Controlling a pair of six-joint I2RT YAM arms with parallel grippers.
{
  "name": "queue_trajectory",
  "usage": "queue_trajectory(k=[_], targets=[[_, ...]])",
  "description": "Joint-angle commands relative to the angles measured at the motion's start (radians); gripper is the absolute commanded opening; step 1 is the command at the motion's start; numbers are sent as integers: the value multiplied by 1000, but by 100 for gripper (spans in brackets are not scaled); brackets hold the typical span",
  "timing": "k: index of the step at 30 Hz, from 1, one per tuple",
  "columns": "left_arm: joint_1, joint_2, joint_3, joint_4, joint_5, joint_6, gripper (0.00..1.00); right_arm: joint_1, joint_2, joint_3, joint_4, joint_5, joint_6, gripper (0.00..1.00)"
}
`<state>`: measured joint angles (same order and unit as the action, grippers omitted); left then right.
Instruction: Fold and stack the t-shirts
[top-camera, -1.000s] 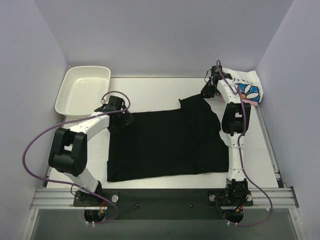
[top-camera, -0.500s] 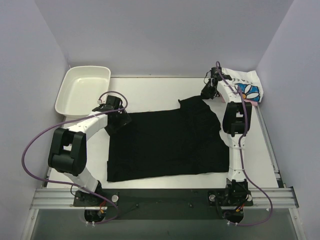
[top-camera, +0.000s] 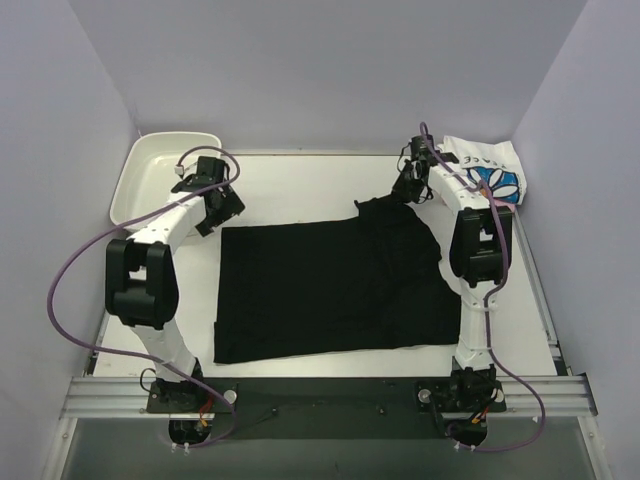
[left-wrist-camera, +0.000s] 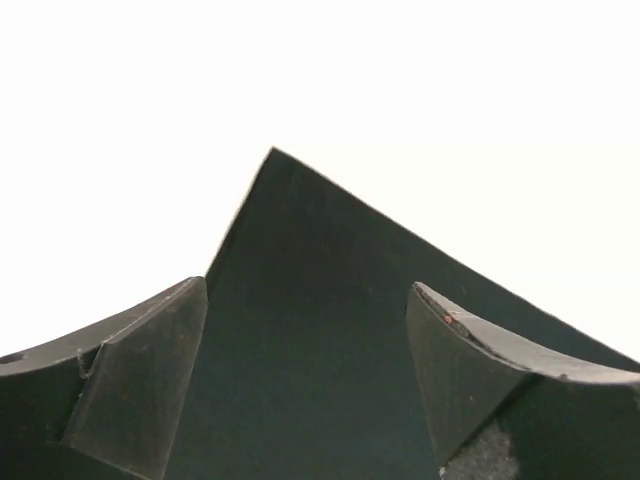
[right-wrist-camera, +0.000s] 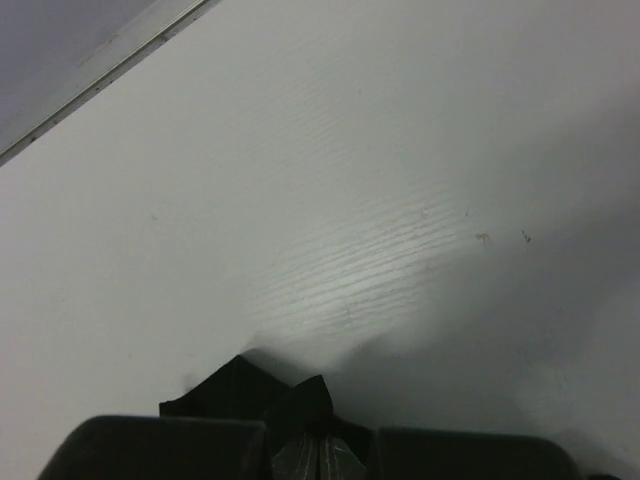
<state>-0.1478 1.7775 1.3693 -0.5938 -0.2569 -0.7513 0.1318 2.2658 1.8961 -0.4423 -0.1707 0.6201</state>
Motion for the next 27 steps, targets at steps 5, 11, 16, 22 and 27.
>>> queue_trajectory(k=[5,11,16,22,27], targets=[[-1,128,63,-57,-84,46,84,6,-156,-95,62,-6,-22,0],[-13,200,76,-67,-119,43,81,6,-178,-112,70,-21,-23,0],[-12,243,111,-77,-137,35,78,9,-192,-143,85,-32,-22,0],[-26,278,186,-89,-156,24,76,11,-221,-186,114,-41,-23,0],[-33,307,214,-98,-151,13,75,11,-221,-190,116,-47,-25,0]])
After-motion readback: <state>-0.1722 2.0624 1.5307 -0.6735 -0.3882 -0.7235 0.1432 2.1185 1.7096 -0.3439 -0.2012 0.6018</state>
